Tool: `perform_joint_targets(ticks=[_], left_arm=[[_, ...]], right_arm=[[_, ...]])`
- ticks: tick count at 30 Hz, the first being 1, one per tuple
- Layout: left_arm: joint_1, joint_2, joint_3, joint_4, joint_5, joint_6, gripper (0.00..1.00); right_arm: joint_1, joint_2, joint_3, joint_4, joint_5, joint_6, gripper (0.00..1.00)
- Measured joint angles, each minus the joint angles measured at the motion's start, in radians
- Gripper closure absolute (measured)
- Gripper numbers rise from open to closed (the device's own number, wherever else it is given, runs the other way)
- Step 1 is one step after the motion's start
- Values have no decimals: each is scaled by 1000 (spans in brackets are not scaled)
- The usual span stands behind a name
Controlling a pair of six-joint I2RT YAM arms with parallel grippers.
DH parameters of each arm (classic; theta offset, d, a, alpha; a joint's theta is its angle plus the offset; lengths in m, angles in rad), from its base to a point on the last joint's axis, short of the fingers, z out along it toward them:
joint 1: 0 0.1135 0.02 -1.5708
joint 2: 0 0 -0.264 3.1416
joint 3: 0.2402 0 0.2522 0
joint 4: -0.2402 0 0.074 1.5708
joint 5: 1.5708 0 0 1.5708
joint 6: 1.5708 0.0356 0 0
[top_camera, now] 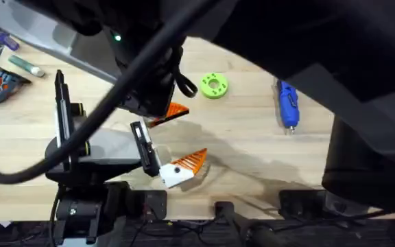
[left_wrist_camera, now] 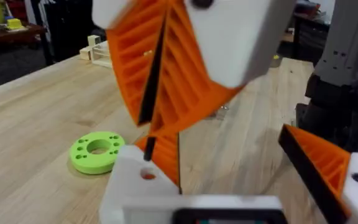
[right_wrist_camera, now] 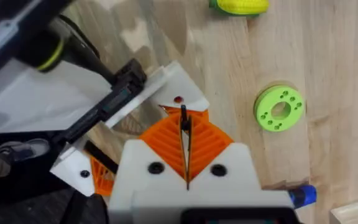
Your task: Pick up the gripper from the table and insert it into the empty holder that is missing its gripper. Then pick up a screw, insert it into the mounting hole, and use the screwdriver to tighten it. Finally, clean up the table by picking up the vegetable and placing it into the bucket.
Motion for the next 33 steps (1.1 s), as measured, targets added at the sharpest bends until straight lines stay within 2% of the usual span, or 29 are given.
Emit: perform_joint_targets(ticks=[33], left_arm=[[0, 0, 0, 0, 0, 0, 15]], right_arm=[[8, 26, 0, 10, 0, -4, 995]])
